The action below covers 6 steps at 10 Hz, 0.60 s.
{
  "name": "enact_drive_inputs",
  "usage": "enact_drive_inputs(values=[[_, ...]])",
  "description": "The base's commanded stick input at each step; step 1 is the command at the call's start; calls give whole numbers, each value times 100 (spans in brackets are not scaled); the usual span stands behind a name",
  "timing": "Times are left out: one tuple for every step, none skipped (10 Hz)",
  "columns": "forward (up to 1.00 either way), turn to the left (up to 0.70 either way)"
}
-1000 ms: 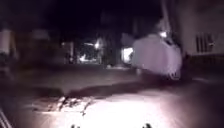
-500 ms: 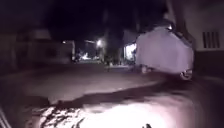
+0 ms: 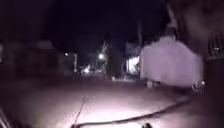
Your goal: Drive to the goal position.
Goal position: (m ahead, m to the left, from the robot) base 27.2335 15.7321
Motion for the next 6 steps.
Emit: enact_drive_inputs(values=[[85,0],[85,0],[85,0],[85,0],[85,0],[85,0]])
